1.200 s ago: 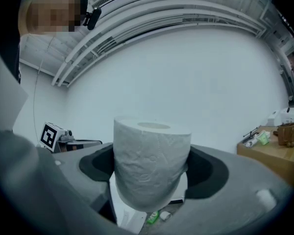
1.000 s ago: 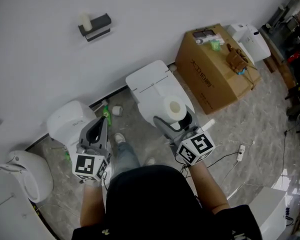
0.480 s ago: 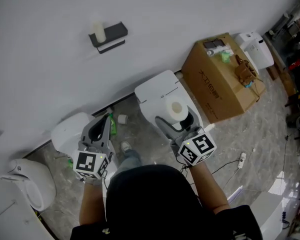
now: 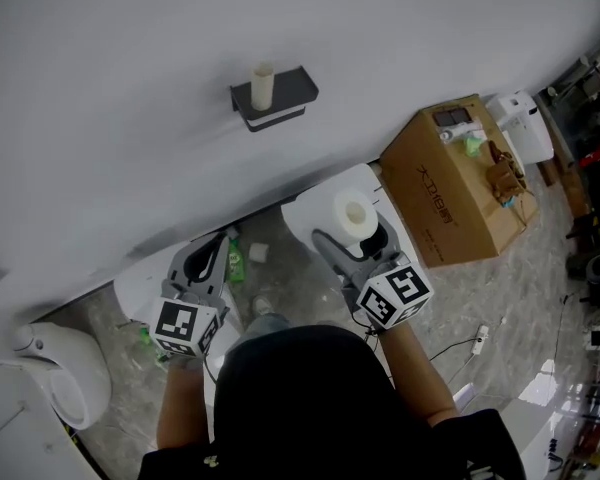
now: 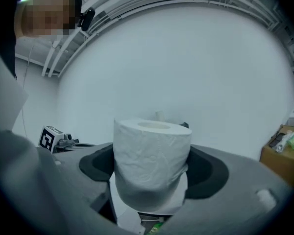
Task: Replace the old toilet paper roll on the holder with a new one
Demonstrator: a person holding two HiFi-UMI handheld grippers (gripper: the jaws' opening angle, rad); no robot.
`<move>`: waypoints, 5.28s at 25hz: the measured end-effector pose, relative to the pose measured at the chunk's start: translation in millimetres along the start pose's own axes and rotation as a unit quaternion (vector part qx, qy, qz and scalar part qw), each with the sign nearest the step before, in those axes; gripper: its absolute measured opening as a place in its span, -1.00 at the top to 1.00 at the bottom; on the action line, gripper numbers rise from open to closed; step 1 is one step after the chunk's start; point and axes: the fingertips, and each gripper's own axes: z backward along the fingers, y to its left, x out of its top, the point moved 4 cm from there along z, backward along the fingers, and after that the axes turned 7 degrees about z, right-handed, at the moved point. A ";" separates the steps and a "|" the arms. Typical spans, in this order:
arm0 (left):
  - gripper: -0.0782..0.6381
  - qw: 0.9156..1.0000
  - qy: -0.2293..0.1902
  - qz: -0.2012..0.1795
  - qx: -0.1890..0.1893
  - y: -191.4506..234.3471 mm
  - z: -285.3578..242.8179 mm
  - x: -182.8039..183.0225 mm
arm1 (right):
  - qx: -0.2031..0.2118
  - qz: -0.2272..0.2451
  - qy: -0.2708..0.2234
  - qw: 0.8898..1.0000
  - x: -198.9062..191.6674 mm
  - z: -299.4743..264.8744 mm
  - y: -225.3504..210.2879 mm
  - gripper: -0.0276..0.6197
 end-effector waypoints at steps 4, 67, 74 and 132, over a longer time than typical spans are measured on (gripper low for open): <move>0.75 1.000 0.001 0.007 0.012 38.1 4.0 0.9 | 0.009 0.006 0.004 1.000 6.0 -37.6 9.7 -0.35; -0.07 0.998 0.001 -0.035 0.060 82.7 -268.4 79.2 | -0.092 -0.061 0.017 0.994 -13.4 -41.5 -168.8 -0.35; 0.23 0.997 -0.015 -0.040 0.070 82.6 -260.2 84.6 | -0.088 -0.058 0.016 0.994 -12.0 -41.2 -164.5 -0.35; 0.29 0.963 -0.012 0.061 0.264 127.9 -18.2 16.8 | 0.092 0.072 -0.018 0.993 105.1 -207.6 -76.7 -0.35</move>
